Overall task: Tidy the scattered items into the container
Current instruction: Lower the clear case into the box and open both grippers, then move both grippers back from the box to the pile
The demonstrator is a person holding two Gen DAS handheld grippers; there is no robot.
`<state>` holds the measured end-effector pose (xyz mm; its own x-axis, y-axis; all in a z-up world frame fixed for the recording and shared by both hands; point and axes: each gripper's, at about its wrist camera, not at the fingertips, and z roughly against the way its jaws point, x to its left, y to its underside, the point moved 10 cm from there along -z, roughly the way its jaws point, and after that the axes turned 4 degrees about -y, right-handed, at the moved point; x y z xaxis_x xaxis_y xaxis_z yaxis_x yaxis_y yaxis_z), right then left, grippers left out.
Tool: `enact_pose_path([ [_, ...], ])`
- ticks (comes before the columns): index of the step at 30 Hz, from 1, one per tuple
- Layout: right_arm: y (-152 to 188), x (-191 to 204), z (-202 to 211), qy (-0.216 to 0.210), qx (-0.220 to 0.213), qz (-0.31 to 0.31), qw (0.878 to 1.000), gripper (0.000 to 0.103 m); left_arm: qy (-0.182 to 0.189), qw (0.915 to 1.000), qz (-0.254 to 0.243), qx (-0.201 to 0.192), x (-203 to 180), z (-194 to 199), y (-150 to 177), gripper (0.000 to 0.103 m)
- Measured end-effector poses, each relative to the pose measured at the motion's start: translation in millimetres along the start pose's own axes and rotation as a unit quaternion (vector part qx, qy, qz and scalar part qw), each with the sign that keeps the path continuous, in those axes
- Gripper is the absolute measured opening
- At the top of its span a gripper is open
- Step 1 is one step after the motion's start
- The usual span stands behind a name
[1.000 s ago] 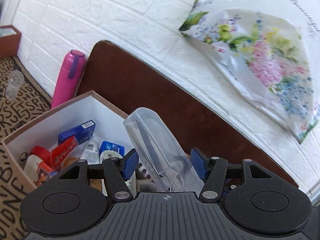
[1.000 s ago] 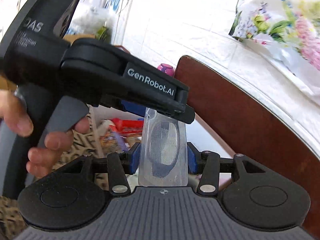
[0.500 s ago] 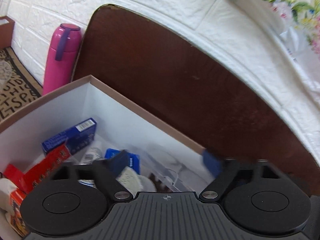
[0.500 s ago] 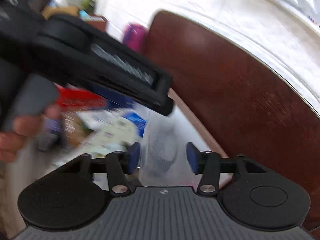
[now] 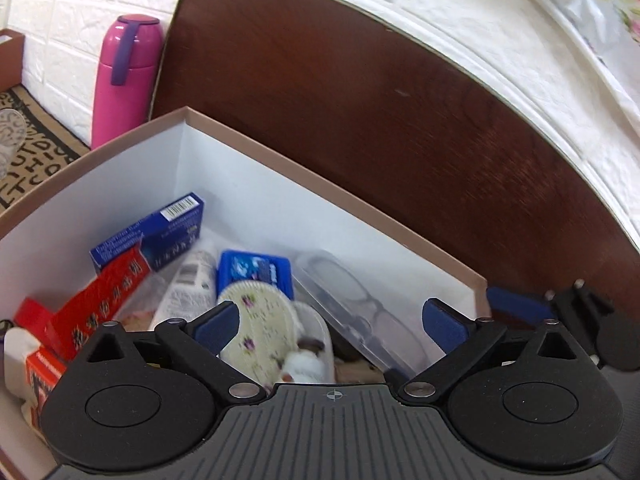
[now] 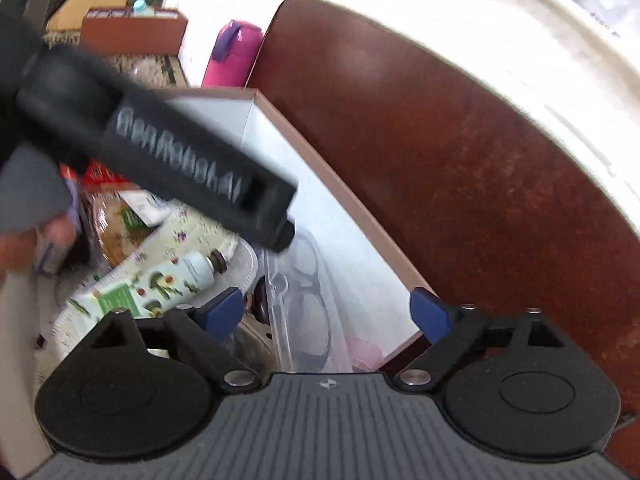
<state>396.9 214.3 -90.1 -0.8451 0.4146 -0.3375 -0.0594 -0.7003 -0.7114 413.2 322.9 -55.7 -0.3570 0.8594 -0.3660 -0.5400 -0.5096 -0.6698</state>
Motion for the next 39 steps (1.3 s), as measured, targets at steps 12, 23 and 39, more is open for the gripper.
enact_pose_path([
  [12, -9.8, 4.9, 93.1, -0.003, -0.059, -0.058, 0.997, 0.099, 0.023, 0.9984, -0.048, -0.021, -49.3, 84.1, 31.1, 0.103],
  [23, 53.2, 45.3, 190.0, -0.005, -0.090, -0.087, 0.992, 0.099, 0.074, 0.9935, -0.084, -0.018, -92.2, 148.7, 123.6, 0.103],
  [39, 173.5, 117.1, 183.7, 0.000, -0.053, -0.240, 0.969, 0.099, 0.040, 0.9964, -0.063, 0.041, -27.2, 128.3, 231.4, 0.103],
])
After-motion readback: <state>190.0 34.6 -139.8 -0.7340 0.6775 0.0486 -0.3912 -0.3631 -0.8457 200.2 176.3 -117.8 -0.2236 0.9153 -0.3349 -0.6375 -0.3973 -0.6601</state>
